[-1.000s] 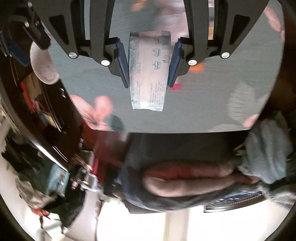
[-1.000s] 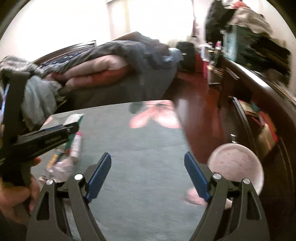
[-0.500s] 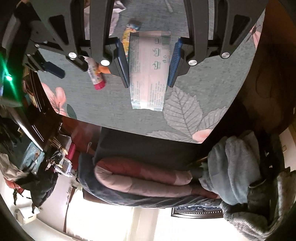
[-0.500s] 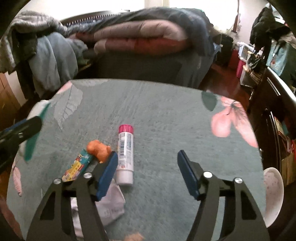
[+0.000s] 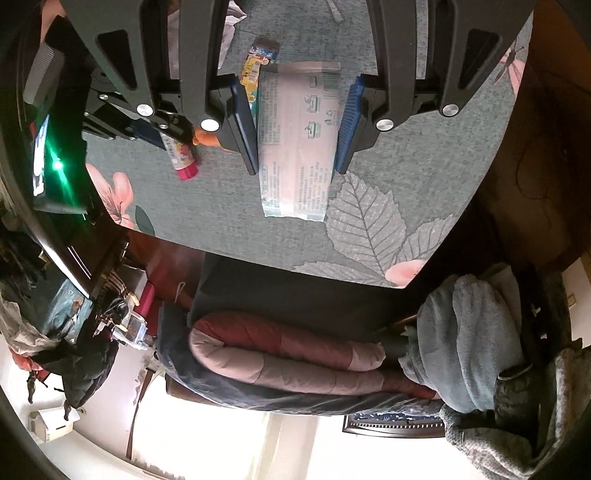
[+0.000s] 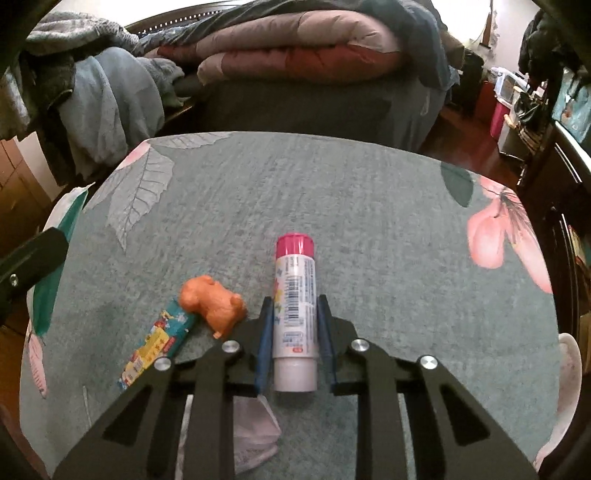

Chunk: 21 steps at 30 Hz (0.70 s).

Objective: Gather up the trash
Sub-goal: 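Grasp the pink-capped glue stick with the right tool, then carry the tissue pack and glue stick to the wastebasket and release both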

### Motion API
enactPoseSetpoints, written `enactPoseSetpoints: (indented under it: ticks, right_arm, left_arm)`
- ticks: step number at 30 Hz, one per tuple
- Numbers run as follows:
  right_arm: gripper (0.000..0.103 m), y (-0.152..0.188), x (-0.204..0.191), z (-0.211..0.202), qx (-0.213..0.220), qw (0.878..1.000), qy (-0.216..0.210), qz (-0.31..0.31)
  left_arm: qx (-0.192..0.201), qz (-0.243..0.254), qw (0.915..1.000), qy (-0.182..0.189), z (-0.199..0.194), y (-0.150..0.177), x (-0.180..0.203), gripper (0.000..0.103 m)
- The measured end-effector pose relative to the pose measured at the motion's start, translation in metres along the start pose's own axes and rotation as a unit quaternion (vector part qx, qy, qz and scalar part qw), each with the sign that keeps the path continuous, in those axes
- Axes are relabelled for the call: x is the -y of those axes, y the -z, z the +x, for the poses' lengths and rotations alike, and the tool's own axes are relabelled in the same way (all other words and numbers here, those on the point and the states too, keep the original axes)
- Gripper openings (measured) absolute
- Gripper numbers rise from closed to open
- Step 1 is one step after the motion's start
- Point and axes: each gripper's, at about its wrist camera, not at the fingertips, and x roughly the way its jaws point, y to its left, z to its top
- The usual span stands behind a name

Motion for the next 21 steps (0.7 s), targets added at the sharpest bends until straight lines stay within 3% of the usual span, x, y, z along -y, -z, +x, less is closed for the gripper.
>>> enactPoseSetpoints:
  ticks: [9, 21]
  right_arm:
    - [0.024, 0.023, 0.046, -0.051, 0.037, 0.998, 0.007, 0.043]
    - [0.024, 0.077, 0.119, -0.135, 0.1, 0.988, 0.003, 0.12]
  left_arm:
    - [0.009, 0.022, 0.9997, 0.011, -0.015, 0.0, 0.029, 0.042]
    - [0.018, 0.074, 0.9954, 0.058, -0.036, 0.007, 0.105, 0.042]
